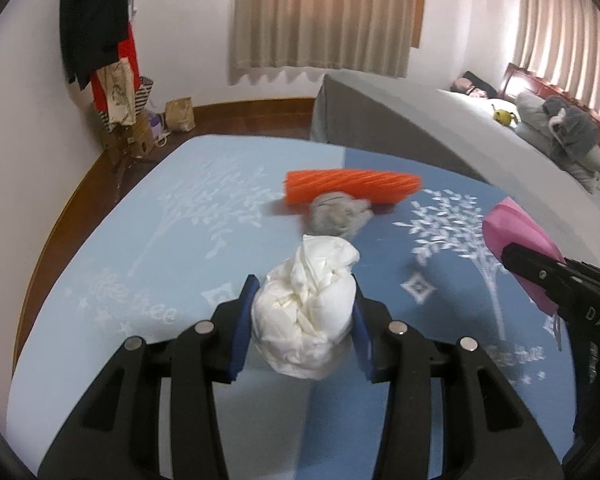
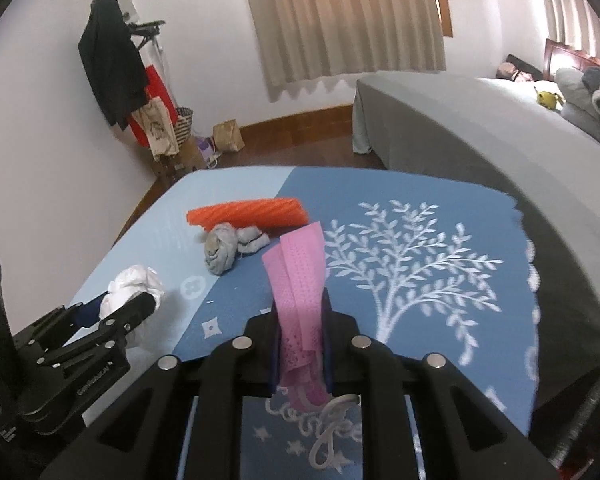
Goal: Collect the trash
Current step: 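Grasp the pink face mask with the right gripper while the left gripper holds the tissue, then carry the white tissue and pink mask over the bin with both grippers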
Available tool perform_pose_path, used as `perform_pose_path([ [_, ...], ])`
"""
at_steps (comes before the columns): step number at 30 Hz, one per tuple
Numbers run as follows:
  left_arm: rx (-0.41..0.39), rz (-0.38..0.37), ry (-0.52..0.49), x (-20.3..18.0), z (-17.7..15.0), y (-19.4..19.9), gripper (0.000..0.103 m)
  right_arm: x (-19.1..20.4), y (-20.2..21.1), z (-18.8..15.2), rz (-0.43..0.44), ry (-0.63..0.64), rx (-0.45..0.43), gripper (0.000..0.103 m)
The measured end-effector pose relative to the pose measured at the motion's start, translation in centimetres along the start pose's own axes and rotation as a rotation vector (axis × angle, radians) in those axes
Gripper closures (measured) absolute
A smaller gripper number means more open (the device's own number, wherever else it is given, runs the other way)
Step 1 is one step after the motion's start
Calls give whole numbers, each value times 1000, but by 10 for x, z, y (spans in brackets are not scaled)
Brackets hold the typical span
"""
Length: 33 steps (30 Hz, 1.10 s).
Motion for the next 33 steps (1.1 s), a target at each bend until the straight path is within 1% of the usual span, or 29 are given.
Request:
perform_pose_path([
  [11,-54,-52,-49,-54,8,47,61,-27,70,-6,-20,-38,-72,87],
  [18,-70,-97,-78,-92,3,72,61,-46,110,-10,-42,-52,-110,87],
  [28,-99,-166,-125,-141,0,111,61,-85,177,-19,-98,-87,-174,87],
  [33,-112,-205,-155,-171,-3,131,61,-102,206,-25,-136,-85,-200,87],
])
Point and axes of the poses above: each gripper's, at about its wrist camera, not at the fingertips, and y roughly against the way its jaws point, x to its left, z to its top, the point moved 9 cm from there along -y, roughly the way its jaws point, and after that the axes turned 2 degrees about -z, right-handed, at the moved point
